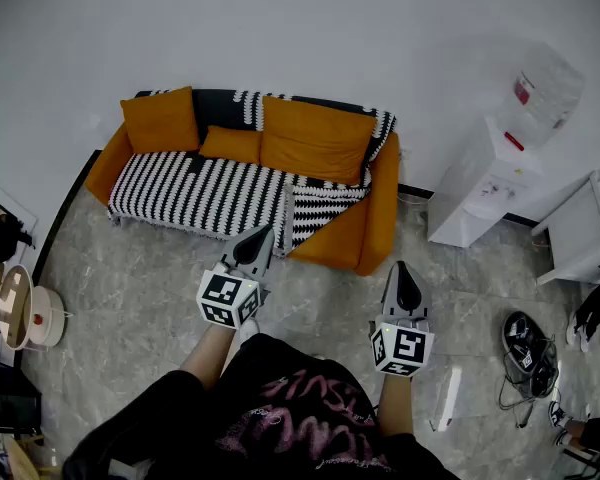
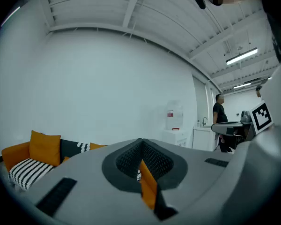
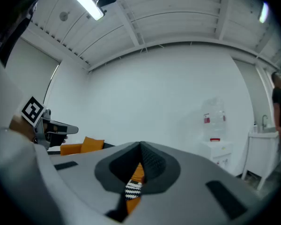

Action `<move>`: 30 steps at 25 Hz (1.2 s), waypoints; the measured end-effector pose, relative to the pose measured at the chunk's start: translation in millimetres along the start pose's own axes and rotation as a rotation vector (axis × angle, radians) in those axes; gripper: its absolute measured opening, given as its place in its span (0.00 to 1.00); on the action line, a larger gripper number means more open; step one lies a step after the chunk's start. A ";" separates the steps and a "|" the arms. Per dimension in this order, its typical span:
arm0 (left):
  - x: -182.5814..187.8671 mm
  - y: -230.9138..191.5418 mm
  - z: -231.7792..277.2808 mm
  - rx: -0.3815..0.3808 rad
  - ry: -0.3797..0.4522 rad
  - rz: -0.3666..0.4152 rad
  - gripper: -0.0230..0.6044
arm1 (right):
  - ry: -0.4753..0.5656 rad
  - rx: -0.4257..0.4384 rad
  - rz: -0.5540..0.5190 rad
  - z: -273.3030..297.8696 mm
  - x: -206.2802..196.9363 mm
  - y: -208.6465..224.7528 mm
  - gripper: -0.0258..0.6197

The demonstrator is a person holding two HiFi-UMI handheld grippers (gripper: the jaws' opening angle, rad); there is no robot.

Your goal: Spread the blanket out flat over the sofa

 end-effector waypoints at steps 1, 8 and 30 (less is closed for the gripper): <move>0.0 -0.3 0.0 0.001 0.000 0.003 0.05 | 0.000 0.001 -0.001 0.1 0.0 -0.6 0.07; -1.4 1.4 4.9 -0.005 -0.004 0.000 0.05 | -0.003 0.007 0.006 3.8 -0.5 1.5 0.07; -17.8 6.7 4.4 0.056 -0.048 0.001 0.05 | 0.006 0.070 0.076 12.2 -18.0 9.1 0.07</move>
Point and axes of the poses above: the fingertips, and each gripper's own axes: z forward along the fingers, y to its right, x out of its top, the point moved 2 cm from there along -z, backward along the fingers, and after that the axes turned 12 degrees about -x, right-handed, at the moved point
